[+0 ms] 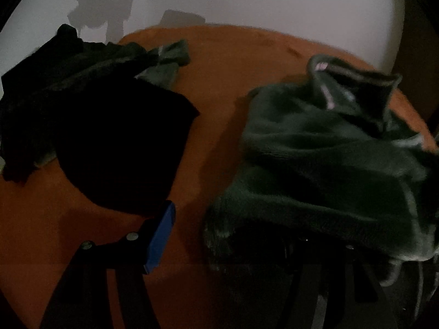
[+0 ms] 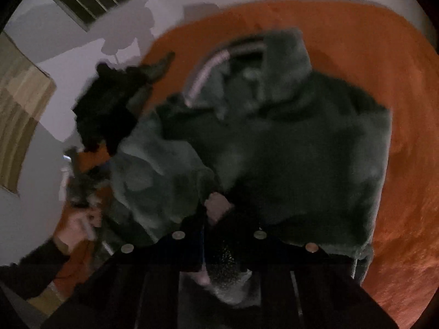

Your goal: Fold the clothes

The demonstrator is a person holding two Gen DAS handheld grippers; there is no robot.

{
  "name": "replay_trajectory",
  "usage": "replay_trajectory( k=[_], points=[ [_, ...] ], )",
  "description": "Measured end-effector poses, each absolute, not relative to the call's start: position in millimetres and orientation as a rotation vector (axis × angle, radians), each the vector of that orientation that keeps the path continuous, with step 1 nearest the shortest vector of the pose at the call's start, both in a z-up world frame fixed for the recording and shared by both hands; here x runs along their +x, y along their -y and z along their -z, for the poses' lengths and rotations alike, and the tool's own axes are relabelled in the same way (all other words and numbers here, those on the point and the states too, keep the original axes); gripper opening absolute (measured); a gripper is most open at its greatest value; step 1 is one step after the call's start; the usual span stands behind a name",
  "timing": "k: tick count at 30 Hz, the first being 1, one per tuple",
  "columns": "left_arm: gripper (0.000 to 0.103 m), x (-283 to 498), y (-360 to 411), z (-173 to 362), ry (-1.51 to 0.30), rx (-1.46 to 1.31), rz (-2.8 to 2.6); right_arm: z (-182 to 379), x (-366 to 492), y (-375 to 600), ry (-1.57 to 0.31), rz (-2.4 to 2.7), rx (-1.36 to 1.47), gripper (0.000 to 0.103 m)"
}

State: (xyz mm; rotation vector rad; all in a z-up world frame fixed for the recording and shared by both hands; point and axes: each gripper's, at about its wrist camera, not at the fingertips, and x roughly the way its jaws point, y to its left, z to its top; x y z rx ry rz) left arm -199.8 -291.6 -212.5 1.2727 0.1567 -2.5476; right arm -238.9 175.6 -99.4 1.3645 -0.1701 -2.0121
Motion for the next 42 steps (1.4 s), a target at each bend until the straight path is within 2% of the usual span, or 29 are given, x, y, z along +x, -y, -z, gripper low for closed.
replay_trajectory(
  k=[1,2,3,5,8,11,13,15,16,17,18,19,24,29,31,33,34,36,38,40,42],
  points=[
    [0.065,-202.7,292.9,214.6,-0.140,1.261,2.535,87.9,-236.6,-175.3,0.192,2.013,1.341,0.015],
    [0.060,-200.5,296.1,213.6,-0.144,1.242,2.525,76.5,-234.4,-175.0,0.214,2.013,1.318,0.015],
    [0.044,-198.1,301.7,211.0,-0.192,1.213,2.531,65.0,-232.1,-174.6,0.235,2.013,1.294,0.015],
    [0.033,-191.1,308.6,208.6,-0.338,1.187,2.543,44.0,-226.1,-180.8,0.251,2.054,1.261,0.015],
    [0.031,-187.9,303.2,210.2,-0.376,1.184,2.542,53.4,-227.1,-201.7,0.237,2.164,1.382,0.015],
    [0.034,-189.0,303.7,215.3,-0.411,1.220,2.563,109.0,-244.3,-207.8,0.183,2.128,1.687,0.015],
    [0.034,-188.7,310.3,217.0,-0.459,1.222,2.573,129.5,-256.9,-202.6,0.215,2.043,1.827,0.019],
    [0.035,-187.4,314.8,217.9,-0.504,1.229,2.575,131.6,-268.2,-194.8,0.220,2.021,1.860,0.019],
    [0.035,-186.4,316.2,218.1,-0.519,1.229,2.575,120.4,-275.3,-182.7,0.180,2.051,1.804,0.024],
    [0.035,-186.0,316.7,218.8,-0.524,1.231,2.577,109.2,-282.3,-170.7,0.139,2.080,1.748,0.041],
    [0.035,-185.8,317.1,219.6,-0.528,1.233,2.579,98.3,-289.7,-156.9,0.097,2.103,1.688,0.064],
    [0.035,-185.6,317.5,220.5,-0.532,1.235,2.581,89.1,-299.3,-134.1,0.048,2.105,1.608,0.070],
    [0.036,-185.5,319.5,224.6,-0.551,1.243,2.581,76.3,-342.2,-21.2,-0.130,1.940,1.474,0.072],
    [0.038,-187.6,323.1,225.0,-0.580,1.248,2.582,126.2,-350.3,81.8,-0.275,1.725,1.452,0.072],
    [0.040,-185.9,324.6,224.8,-0.605,1.245,2.590,152.4,-348.5,106.1,-0.286,1.692,1.468,0.068],
    [0.042,-185.0,327.6,226.3,-0.634,1.248,2.594,172.2,-349.5,115.6,-0.233,1.670,1.480,0.060],
    [0.042,-184.6,329.2,227.2,-0.650,1.246,2.595,179.7,-350.0,117.7,-0.220,1.661,1.485,0.053],
    [0.042,-185.9,329.8,229.0,-0.662,1.245,2.595,188.4,-345.1,120.4,-0.252,1.636,1.486,0.003],
    [0.042,-187.1,327.9,231.2,-0.645,1.244,2.596,182.3,-340.9,117.1,-0.274,1.695,1.415,0.003],
    [0.044,-187.6,327.4,233.4,-0.633,1.245,2.596,166.5,-344.6,104.4,-0.203,1.797,1.355,0.003],
    [0.051,-188.9,325.4,234.0,-0.624,1.242,2.605,152.3,-354.8,88.3,-0.098,1.905,1.307,0.003]
  ],
)
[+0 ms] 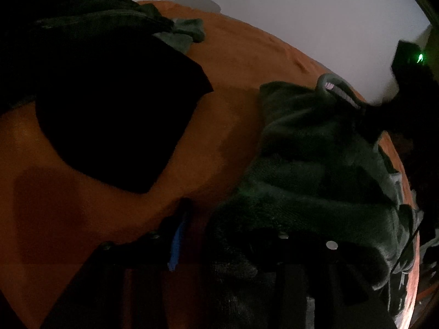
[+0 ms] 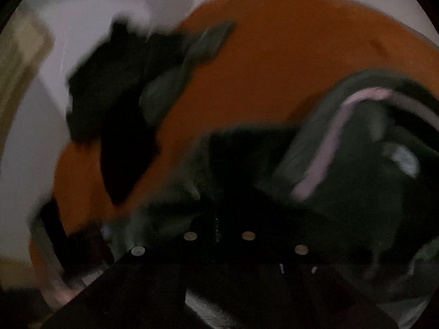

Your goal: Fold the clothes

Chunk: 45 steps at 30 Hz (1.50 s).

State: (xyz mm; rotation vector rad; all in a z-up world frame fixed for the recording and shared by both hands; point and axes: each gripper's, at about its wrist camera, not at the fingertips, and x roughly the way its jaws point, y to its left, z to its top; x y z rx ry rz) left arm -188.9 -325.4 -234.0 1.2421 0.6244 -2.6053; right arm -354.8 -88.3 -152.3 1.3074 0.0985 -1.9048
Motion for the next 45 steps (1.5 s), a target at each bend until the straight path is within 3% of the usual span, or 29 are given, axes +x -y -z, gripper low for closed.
replay_trajectory(
  k=[5,10,11,12,13,17,20,23,24,31,37,42,43,45],
  points=[
    [0.052,-186.5,323.0,233.0,-0.581,1.234,2.603,176.8,-363.3,103.6,-0.282,1.920,1.347,0.004],
    [0.053,-181.3,325.9,222.3,-0.568,1.175,2.572,171.7,-363.3,89.4,-0.171,1.855,1.372,0.015],
    [0.054,-182.4,324.1,219.9,-0.551,1.177,2.576,165.9,-363.6,82.0,-0.130,1.844,1.369,0.038],
    [0.056,-185.1,320.3,217.9,-0.509,1.188,2.582,163.5,-363.7,78.1,-0.104,1.828,1.378,0.072],
    [0.057,-189.3,314.6,217.0,-0.450,1.208,2.596,161.2,-363.6,70.3,-0.068,1.805,1.390,0.080],
    [0.057,-206.5,295.0,216.3,-0.229,1.265,2.622,163.0,-356.1,52.1,-0.008,1.760,1.462,0.081],
    [0.057,-204.7,314.9,213.1,-0.370,1.198,2.564,174.7,-333.0,35.2,-0.028,1.802,1.530,0.081],
    [0.057,-193.7,346.3,222.5,-0.728,1.174,2.508,177.3,-305.2,16.8,-0.028,1.844,1.546,0.077],
    [0.058,-191.3,349.3,225.6,-0.768,1.178,2.500,173.8,-293.4,12.7,-0.039,1.834,1.528,0.077],
    [0.068,-175.2,350.4,219.7,-0.792,1.200,2.555,163.1,-224.5,-8.9,-0.286,1.758,1.494,0.077],
    [0.068,-162.8,342.1,203.2,-0.732,1.210,2.541,100.7,-186.6,-61.0,-0.455,2.078,1.117,0.077],
    [0.068,-148.6,339.6,199.2,-0.749,1.235,2.483,134.8,-151.5,-77.6,-0.594,1.912,1.235,0.076],
    [0.068,-143.5,340.2,197.8,-0.768,1.231,2.475,146.1,-144.8,-87.8,-0.640,1.893,1.260,0.074],
    [0.068,-134.9,338.7,195.5,-0.797,1.230,2.468,163.1,-138.4,-107.3,-0.685,1.858,1.326,0.039]
  ],
)
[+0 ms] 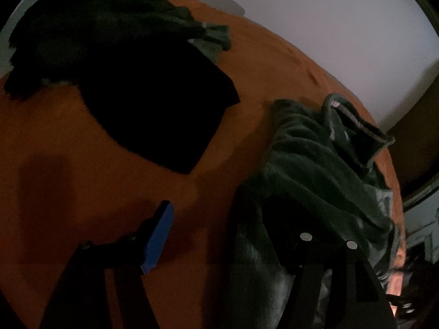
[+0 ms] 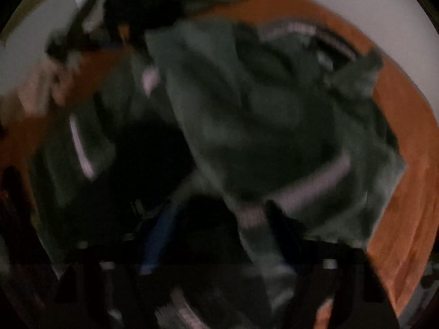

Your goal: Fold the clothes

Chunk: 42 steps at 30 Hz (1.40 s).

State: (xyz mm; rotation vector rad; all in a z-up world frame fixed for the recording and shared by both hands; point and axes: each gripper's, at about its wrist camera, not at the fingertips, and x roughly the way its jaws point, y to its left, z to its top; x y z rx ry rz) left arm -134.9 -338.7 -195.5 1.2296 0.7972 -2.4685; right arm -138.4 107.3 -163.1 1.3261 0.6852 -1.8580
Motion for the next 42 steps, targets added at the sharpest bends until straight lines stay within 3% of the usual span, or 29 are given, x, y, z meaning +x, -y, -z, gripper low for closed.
replay_trajectory(
  k=[3,7,11,14,17,20,25,28,31,35,37,38,39,41,42],
  points=[
    [0.068,-123.7,330.3,189.4,-0.787,1.226,2.492,179.1,-152.1,-149.0,-0.539,1.890,1.506,0.037],
    [0.068,-107.4,319.0,173.6,-0.755,1.221,2.538,189.2,-177.1,-202.3,-0.011,1.880,1.686,0.039],
    [0.068,-105.0,304.1,162.1,-0.751,1.229,2.562,187.2,-186.5,-222.4,0.288,1.891,1.639,0.039],
    [0.068,-106.2,286.9,154.4,-0.738,1.247,2.596,195.9,-197.7,-219.8,0.401,1.889,1.541,0.039],
    [0.068,-104.4,270.7,149.6,-0.731,1.263,2.614,198.6,-194.1,-227.9,0.502,1.892,1.515,0.006],
    [0.068,-104.9,259.2,145.7,-0.790,1.294,2.638,171.7,-180.8,-254.0,0.704,1.900,1.419,0.006],
    [0.068,-106.0,251.7,142.4,-0.961,1.346,2.649,161.2,-139.7,-277.0,0.747,1.817,1.458,0.006],
    [0.068,-108.4,248.7,145.3,-1.111,1.352,2.641,197.4,-112.8,-267.1,0.603,1.704,1.617,0.005],
    [0.068,-115.8,239.8,151.3,-1.162,1.380,2.620,232.7,-96.1,-252.0,0.495,1.552,1.753,0.006],
    [0.068,-118.9,226.7,156.3,-1.156,1.436,2.607,220.0,-102.8,-258.9,0.480,1.588,1.728,0.006],
    [0.068,-119.1,220.2,158.1,-1.120,1.466,2.616,199.8,-118.4,-274.8,0.540,1.676,1.653,0.023],
    [0.069,-119.1,217.2,159.3,-1.091,1.482,2.620,196.7,-128.8,-282.9,0.589,1.719,1.648,0.058],
    [0.069,-120.2,216.3,160.7,-1.069,1.495,2.621,193.6,-139.1,-290.9,0.640,1.761,1.643,0.084],
    [0.069,-121.7,212.9,165.2,-1.021,1.531,2.613,197.1,-155.9,-302.8,0.772,1.793,1.657,0.085],
    [0.069,-122.5,211.6,167.5,-1.015,1.542,2.608,203.6,-157.5,-302.5,0.823,1.757,1.672,0.079]
  ],
)
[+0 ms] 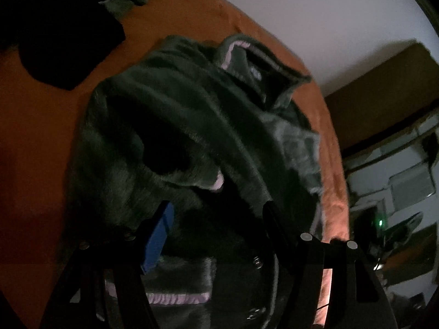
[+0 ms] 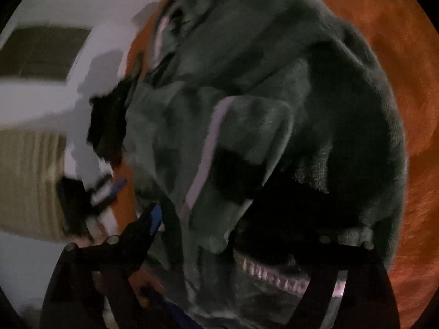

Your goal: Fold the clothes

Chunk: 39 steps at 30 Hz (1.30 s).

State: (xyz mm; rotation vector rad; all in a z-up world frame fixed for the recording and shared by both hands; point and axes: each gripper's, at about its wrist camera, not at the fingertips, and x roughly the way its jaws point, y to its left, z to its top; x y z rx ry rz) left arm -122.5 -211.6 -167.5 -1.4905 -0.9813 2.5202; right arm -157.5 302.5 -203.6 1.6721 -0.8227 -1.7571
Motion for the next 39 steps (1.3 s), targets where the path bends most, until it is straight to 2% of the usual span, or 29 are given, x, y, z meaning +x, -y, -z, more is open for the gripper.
replay_trajectory(
  k=[1,2,3,6,10,11,17,20,22,23,24,26,29,32,35,39],
  points=[
    [0.069,-122.7,211.0,169.6,0.988,-1.496,-2.513,208.5,-155.9,-300.1,0.867,1.736,1.673,0.068],
    [0.069,-121.7,211.1,171.0,1.007,-1.497,-2.503,207.8,-155.1,-297.6,0.888,1.747,1.665,0.025],
    [0.069,-121.2,211.8,171.5,1.020,-1.494,-2.497,207.2,-154.3,-295.1,0.909,1.758,1.656,0.005],
    [0.069,-119.3,214.4,169.5,1.043,-1.482,-2.494,196.5,-149.8,-288.8,0.943,1.798,1.609,0.005],
    [0.069,-116.4,219.5,165.4,1.039,-1.474,-2.499,154.2,-133.5,-276.9,0.767,1.887,1.509,0.005],
    [0.069,-115.8,221.3,165.0,1.038,-1.471,-2.501,138.4,-124.9,-262.8,0.667,1.935,1.456,0.005],
    [0.069,-115.5,232.2,174.9,1.090,-1.489,-2.488,135.6,-80.1,-197.2,-0.019,1.835,1.378,0.006],
    [0.069,-116.1,235.0,180.7,1.118,-1.515,-2.472,193.0,-98.3,-201.6,0.244,1.586,1.766,0.006],
    [0.069,-116.0,233.7,179.8,1.129,-1.509,-2.464,190.7,-113.8,-222.9,0.387,1.633,1.772,0.007],
    [0.069,-116.6,231.1,178.4,1.118,-1.505,-2.458,189.1,-121.4,-233.1,0.452,1.655,1.773,0.018],
    [0.069,-117.3,228.2,176.9,1.105,-1.501,-2.452,185.3,-127.7,-240.8,0.479,1.677,1.769,0.038],
    [0.069,-119.6,221.1,175.2,1.051,-1.509,-2.450,176.6,-137.4,-253.9,0.474,1.754,1.751,0.054],
    [0.069,-120.9,211.1,176.6,1.007,-1.533,-2.445,170.8,-145.0,-251.9,0.453,1.842,1.739,0.054],
    [0.069,-118.9,206.5,179.6,1.020,-1.538,-2.422,168.8,-133.8,-241.9,0.556,1.812,1.701,0.054],
    [0.069,-116.4,202.8,183.5,1.006,-1.558,-2.418,149.0,-110.7,-195.6,0.305,1.857,1.582,0.054],
    [0.069,-110.7,199.9,191.7,0.997,-1.590,-2.422,131.6,-60.7,-128.2,-0.391,1.974,1.272,0.052]
  ],
)
